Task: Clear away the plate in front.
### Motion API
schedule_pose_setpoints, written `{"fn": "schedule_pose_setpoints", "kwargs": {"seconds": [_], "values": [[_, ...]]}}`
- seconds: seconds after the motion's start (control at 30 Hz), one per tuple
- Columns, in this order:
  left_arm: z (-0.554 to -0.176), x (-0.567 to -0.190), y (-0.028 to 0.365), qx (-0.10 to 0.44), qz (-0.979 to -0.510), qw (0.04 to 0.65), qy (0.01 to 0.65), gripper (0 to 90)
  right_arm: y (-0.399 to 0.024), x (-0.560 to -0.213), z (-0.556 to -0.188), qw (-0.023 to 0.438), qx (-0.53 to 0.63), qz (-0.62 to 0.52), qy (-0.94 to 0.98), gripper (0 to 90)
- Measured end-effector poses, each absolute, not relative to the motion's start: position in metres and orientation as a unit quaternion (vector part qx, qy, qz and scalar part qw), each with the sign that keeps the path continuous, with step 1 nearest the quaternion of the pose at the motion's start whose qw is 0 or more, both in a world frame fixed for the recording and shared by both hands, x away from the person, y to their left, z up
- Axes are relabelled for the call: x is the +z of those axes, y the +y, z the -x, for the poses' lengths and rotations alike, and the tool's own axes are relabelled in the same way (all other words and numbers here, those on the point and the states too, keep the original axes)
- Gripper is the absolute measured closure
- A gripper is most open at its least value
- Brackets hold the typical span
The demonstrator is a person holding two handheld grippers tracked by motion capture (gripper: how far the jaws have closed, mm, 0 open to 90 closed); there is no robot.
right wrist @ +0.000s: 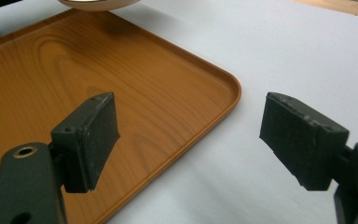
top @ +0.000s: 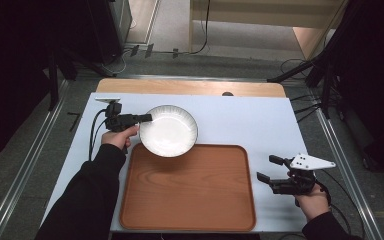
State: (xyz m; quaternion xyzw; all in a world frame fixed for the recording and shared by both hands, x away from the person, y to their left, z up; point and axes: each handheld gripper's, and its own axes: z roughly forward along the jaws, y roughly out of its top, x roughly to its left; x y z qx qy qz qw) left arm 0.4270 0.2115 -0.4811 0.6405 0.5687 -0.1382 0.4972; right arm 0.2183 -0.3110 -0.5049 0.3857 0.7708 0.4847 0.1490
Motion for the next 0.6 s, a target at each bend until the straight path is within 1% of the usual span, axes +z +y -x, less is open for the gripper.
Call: {"fn": "schedule_pose_setpoints", "kwargs": {"seconds": [0.23,0.6], "values": [[-0.411,-0.484,0.214,-0.146,-0.641,0.506,0.558,80.8,-0.310,-0.505,-0.218,0.149,0.485,-0.385,0.771,19.9],[-0.393,-0.489,0.220,-0.152,-0.646,0.504,0.553,80.3,-0.309,-0.504,-0.218,0.146,0.480,-0.384,0.775,19.8]]}}
